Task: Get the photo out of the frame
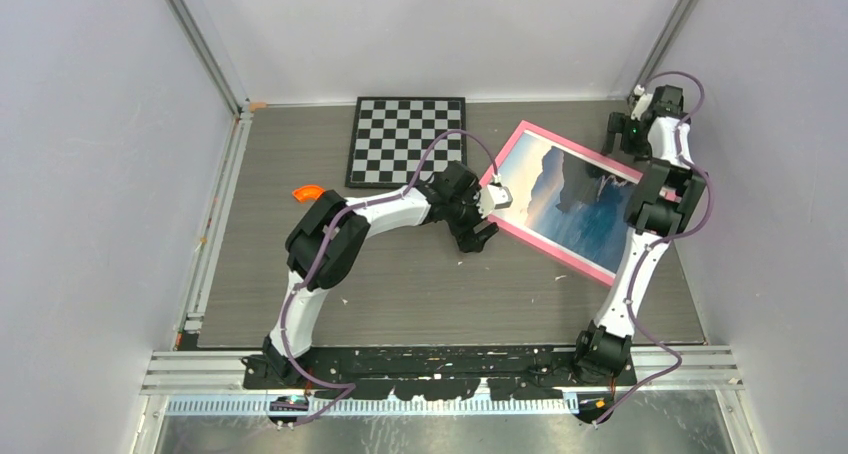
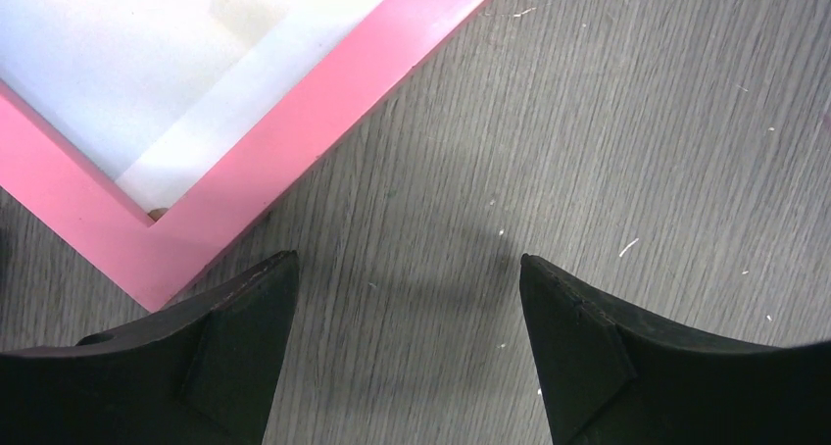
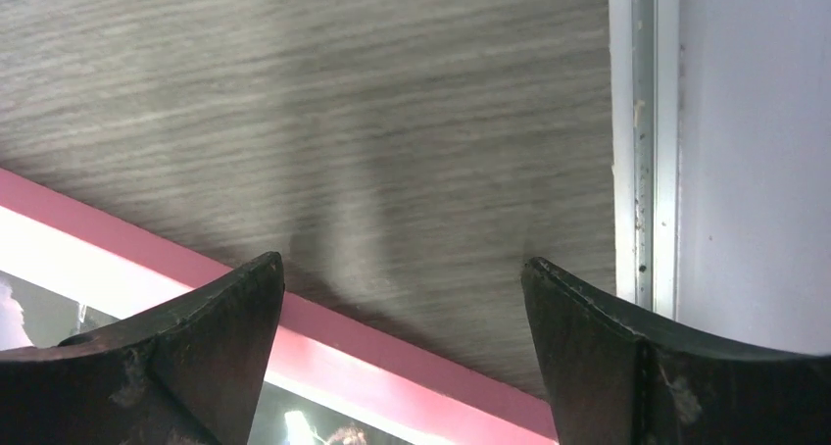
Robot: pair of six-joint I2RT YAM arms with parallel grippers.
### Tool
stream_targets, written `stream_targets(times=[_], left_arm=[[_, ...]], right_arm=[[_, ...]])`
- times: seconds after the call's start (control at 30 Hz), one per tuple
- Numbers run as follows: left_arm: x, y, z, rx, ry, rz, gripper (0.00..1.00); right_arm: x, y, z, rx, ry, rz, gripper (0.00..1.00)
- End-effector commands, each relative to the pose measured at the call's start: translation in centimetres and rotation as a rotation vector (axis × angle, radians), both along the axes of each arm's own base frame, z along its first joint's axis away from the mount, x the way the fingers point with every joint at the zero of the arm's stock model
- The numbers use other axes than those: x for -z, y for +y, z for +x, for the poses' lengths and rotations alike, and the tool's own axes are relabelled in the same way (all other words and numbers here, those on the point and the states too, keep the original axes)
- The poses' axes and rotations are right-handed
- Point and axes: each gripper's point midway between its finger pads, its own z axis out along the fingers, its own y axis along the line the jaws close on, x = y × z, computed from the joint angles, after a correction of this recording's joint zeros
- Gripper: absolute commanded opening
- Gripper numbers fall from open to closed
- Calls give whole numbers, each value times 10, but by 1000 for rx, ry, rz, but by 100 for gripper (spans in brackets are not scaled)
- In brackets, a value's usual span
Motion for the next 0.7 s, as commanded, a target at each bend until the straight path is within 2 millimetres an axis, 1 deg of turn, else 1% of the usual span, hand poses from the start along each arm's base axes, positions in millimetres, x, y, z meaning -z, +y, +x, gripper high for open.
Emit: stream_targets(times=[0.0,0.13,0.23,0.33,0.43,0.53,0.67], left_arm=[[5,-2,3,-22,9,-2,84],[5,-2,3,-26,12,-3,84],[6,-5,4,-27,25,-10,84],[8,-13,5,-24,38,-19,83],[5,-27,10,-17,34,-42,83],[1,-40,20,-26,32,-62,83],[-1,-59,33,-49,50,-90,83]], right_arm=[[1,-9,-43,40,83,69,94],[6,-8,-85,40,155,104,90],[7,-9,-116,31,205,111,88],[12,-17,-149,47,254,116,87],[14,-21,-178,55,289,143,86],[11,-18,-199,45,304,179,85],[8,-6,-217,15,317,214,84]])
